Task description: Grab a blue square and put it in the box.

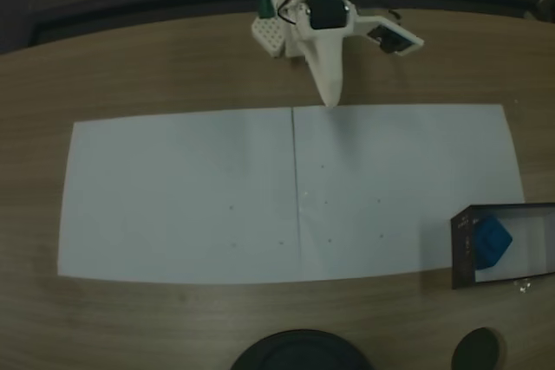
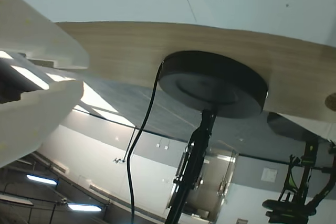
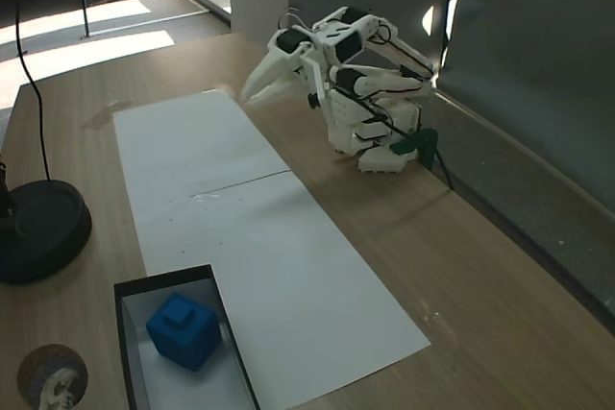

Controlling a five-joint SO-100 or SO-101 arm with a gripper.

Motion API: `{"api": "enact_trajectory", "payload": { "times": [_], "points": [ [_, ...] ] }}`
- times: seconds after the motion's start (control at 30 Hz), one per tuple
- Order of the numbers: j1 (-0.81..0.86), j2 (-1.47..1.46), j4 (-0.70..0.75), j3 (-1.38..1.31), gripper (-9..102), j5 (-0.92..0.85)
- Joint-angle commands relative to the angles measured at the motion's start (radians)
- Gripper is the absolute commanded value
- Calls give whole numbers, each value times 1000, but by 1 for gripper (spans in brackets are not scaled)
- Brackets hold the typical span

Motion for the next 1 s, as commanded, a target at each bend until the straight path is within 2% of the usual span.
{"api": "enact_trajectory", "payload": {
  "times": [0.0, 0.17, 0.37, 0.67, 0.8, 0.97],
  "points": [
    [3, 32, -41, 66, 0, -5],
    [3, 40, -44, 201, 0, 8],
    [0, 38, -20, 230, 0, 106],
    [-3, 38, 192, 199, 0, 109],
    [0, 38, 357, 156, 0, 107],
    [0, 38, 357, 156, 0, 107]
  ]
}}
